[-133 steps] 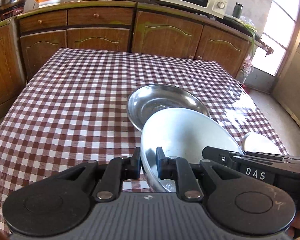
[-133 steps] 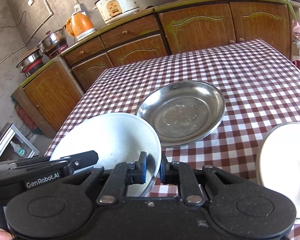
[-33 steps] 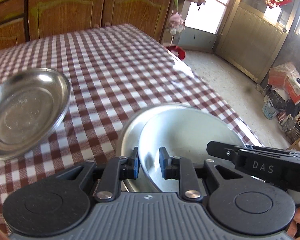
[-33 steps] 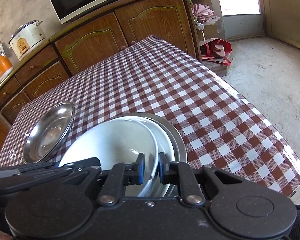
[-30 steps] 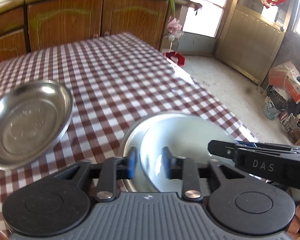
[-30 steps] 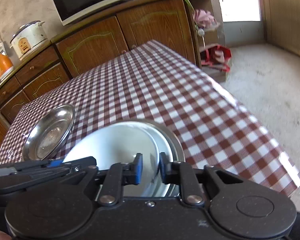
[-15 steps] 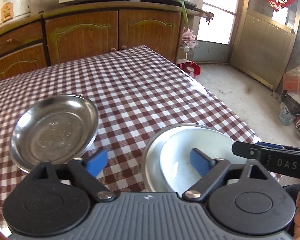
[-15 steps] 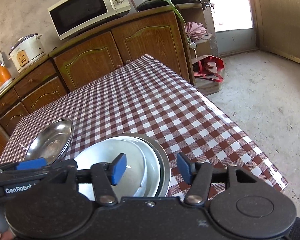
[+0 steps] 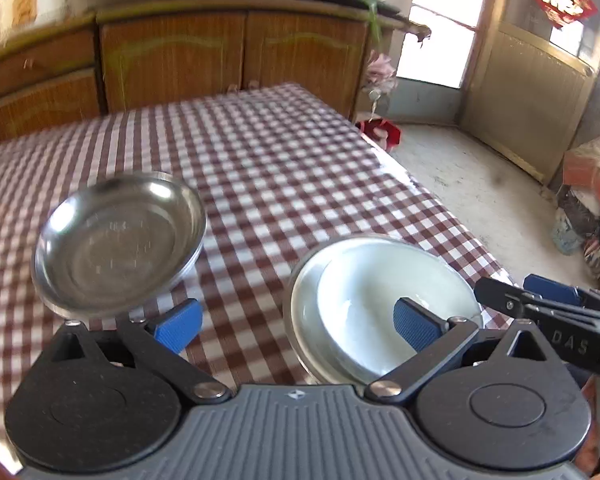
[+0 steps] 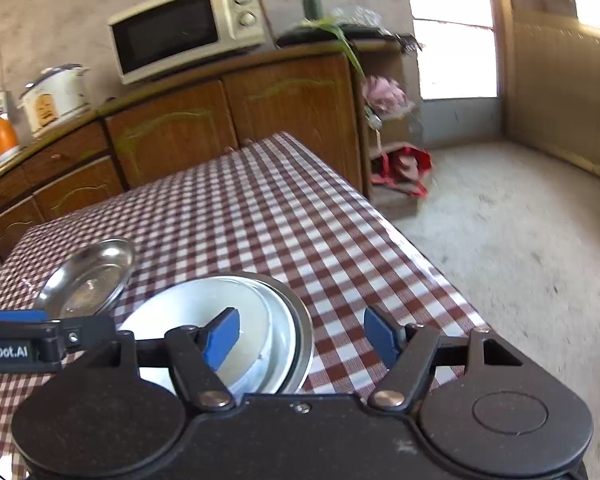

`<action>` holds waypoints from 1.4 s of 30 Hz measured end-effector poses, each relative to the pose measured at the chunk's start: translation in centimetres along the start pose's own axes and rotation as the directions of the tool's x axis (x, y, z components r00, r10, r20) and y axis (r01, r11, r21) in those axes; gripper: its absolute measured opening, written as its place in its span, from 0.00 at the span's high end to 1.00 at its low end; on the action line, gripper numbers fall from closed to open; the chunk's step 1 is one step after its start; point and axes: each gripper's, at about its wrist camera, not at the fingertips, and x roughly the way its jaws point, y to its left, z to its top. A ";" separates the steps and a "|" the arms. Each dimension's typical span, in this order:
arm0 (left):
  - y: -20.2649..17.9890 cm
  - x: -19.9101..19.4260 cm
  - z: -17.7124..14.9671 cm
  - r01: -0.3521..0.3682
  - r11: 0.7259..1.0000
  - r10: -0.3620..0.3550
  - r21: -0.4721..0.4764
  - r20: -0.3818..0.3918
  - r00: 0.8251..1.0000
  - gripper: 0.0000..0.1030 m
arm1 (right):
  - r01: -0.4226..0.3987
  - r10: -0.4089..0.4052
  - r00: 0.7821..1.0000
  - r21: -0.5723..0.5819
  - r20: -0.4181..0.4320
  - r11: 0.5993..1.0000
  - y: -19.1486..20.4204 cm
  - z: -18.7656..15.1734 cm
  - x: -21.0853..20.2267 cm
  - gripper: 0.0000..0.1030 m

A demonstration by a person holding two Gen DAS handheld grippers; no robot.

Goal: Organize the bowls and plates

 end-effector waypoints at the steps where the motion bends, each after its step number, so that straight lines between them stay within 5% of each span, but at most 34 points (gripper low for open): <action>1: 0.1 -0.1 -0.1 -0.006 1.000 0.006 -0.019 0.011 1.000 0.00 | -0.006 0.006 1.000 -0.001 -0.006 1.000 0.1 -0.1 -0.1 0.20; 7: -0.2 0.1 -0.1 -0.033 0.999 0.033 0.014 0.024 0.999 0.00 | -0.118 0.120 0.992 0.045 -0.049 0.992 0.3 -0.6 0.3 0.20; 12: -0.1 1.2 -0.2 -0.060 0.998 0.060 0.025 0.000 0.998 0.00 | -0.066 0.072 0.994 0.070 -0.087 0.995 -0.5 -0.7 1.3 0.20; 30: 0.2 6.3 -0.1 -0.032 0.999 0.035 0.027 -0.115 0.993 0.01 | -0.114 0.155 0.965 0.194 -0.214 0.974 -2.6 -0.7 6.2 0.20; 36: 0.1 7.8 -0.3 0.019 0.999 -0.014 0.038 -0.125 0.992 0.09 | -0.156 0.217 0.944 0.244 -0.248 0.957 -2.8 -1.1 8.2 0.21; 38: -0.1 8.0 -0.2 0.067 0.997 -0.062 0.039 -0.117 0.991 0.20 | -0.173 0.241 0.936 0.259 -0.258 0.950 -2.6 -1.2 8.7 0.21; 40: -0.6 8.2 0.0 0.107 0.993 -0.102 0.048 -0.103 0.989 0.35 | -0.188 0.254 0.934 0.258 -0.253 0.948 -2.4 -1.0 9.1 0.34; 42: -1.0 8.3 0.1 0.103 0.993 -0.098 0.050 -0.096 0.991 0.39 | -0.206 0.285 0.925 0.300 -0.251 0.932 -2.4 -1.0 9.5 0.43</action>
